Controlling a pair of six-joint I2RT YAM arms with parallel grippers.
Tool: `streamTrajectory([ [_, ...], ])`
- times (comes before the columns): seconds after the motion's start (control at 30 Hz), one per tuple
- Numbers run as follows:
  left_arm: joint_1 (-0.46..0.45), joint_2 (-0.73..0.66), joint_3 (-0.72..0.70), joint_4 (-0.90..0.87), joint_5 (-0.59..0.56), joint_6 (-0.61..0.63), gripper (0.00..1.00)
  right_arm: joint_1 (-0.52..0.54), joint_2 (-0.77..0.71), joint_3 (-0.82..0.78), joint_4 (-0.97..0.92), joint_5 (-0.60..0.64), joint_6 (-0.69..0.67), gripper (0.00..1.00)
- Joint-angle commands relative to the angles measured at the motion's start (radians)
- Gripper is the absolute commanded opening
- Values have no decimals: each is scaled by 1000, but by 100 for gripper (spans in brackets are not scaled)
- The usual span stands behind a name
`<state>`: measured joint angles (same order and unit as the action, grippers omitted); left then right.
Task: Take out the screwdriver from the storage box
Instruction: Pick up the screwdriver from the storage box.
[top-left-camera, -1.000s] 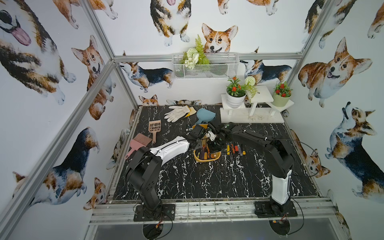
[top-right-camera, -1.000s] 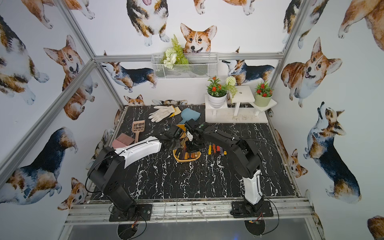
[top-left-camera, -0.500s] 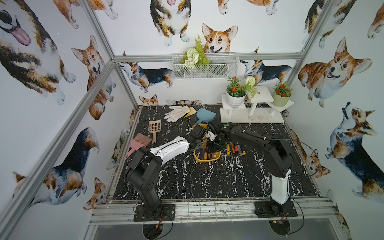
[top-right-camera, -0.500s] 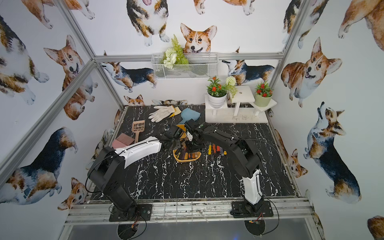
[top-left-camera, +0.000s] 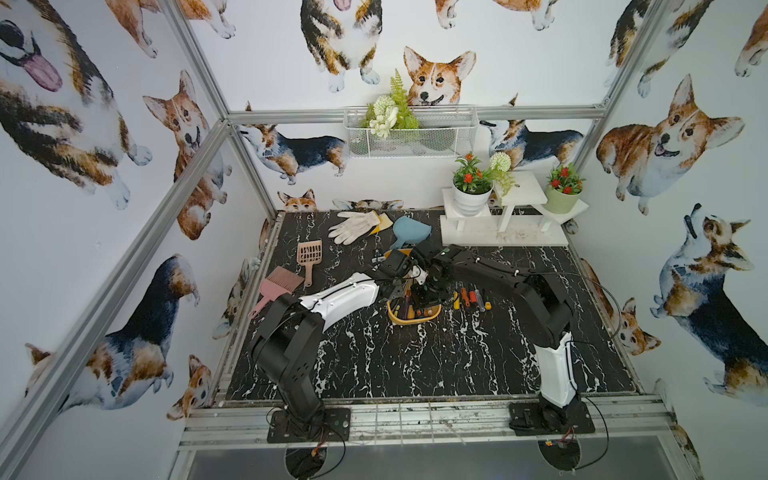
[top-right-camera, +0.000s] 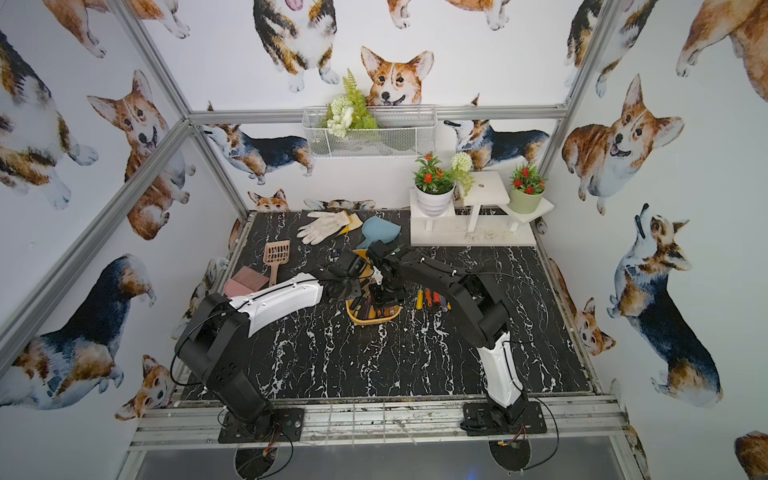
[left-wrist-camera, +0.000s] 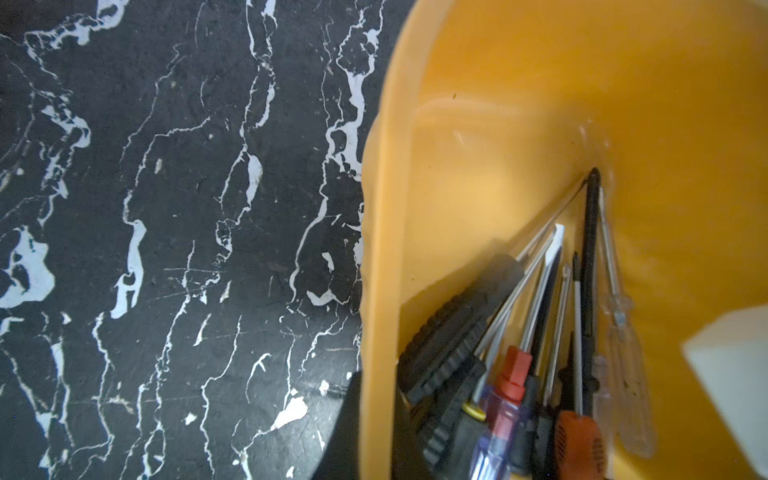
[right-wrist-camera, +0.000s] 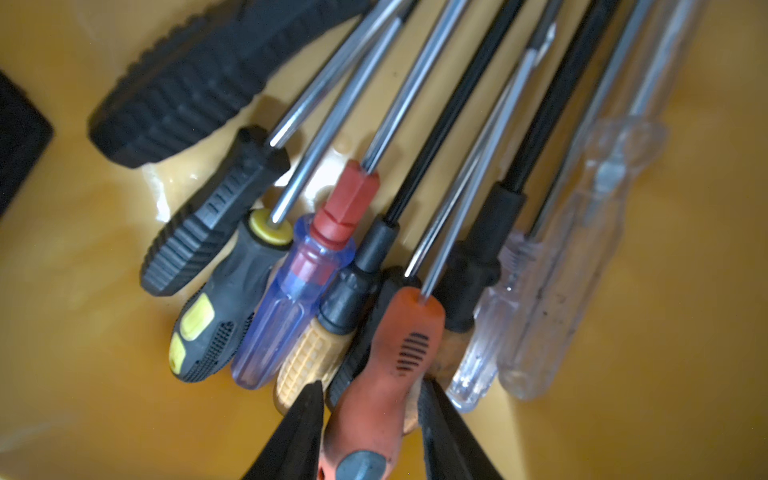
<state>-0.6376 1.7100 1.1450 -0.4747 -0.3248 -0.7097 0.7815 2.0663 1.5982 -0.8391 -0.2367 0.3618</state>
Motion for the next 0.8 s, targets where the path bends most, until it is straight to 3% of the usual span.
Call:
streamTrajectory([
  [0.0, 0, -4, 3, 55, -1, -14, 0, 11, 31, -1, -84, 48, -20, 44],
  [0.1, 0, -5, 4, 53, -2, -12, 0, 15, 28, -1, -89, 56, -23, 40],
  [0.37, 0, -4, 5, 53, -3, -14, 0, 18, -5, -9, -79, 81, -17, 17],
  [0.77, 0, -6, -2, 53, -10, -16, 0, 10, -150, -47, 23, 130, 40, 4],
])
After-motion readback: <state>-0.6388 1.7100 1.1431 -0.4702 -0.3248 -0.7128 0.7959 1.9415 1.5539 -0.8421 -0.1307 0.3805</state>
